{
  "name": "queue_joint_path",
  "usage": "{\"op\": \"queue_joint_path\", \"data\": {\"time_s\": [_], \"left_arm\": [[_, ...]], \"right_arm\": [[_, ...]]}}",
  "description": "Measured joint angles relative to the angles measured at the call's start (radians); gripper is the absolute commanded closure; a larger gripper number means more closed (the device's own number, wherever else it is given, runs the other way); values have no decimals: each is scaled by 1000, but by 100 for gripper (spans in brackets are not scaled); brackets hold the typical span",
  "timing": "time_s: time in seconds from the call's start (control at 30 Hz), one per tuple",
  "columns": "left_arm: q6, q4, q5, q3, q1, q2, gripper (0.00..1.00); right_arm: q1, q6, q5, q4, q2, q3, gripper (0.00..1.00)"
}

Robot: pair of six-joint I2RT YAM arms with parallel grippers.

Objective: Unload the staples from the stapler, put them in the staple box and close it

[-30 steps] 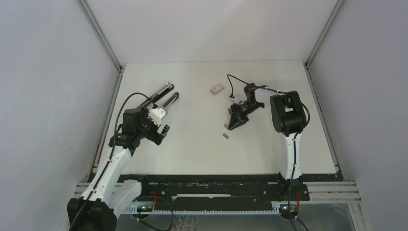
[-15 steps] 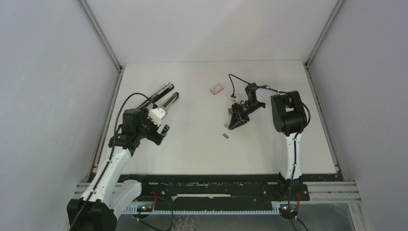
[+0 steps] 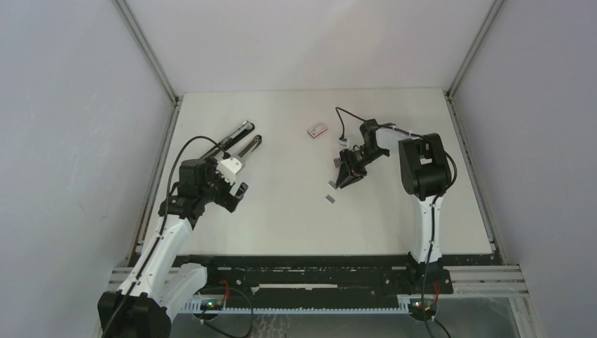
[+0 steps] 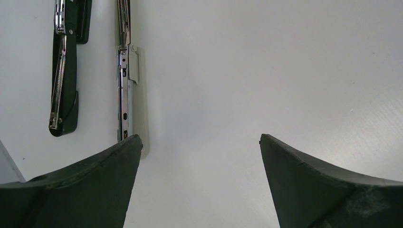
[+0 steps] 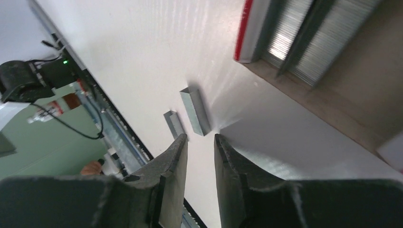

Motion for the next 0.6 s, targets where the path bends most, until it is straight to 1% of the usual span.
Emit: {"op": "queue_joint_path", "data": {"time_s": [0.3,0.47,0.6], "left_arm": [[0,0,0,0,0,-1,0],[0,0,0,0,0,-11,0],[0,-1,0,0,0,-14,0]], "right_arm": [[3,-11,161,31,-67,-1,68],[39,-35,282,43,-109,-1,62],[106,-53,372,51,-140,-1,57]]}}
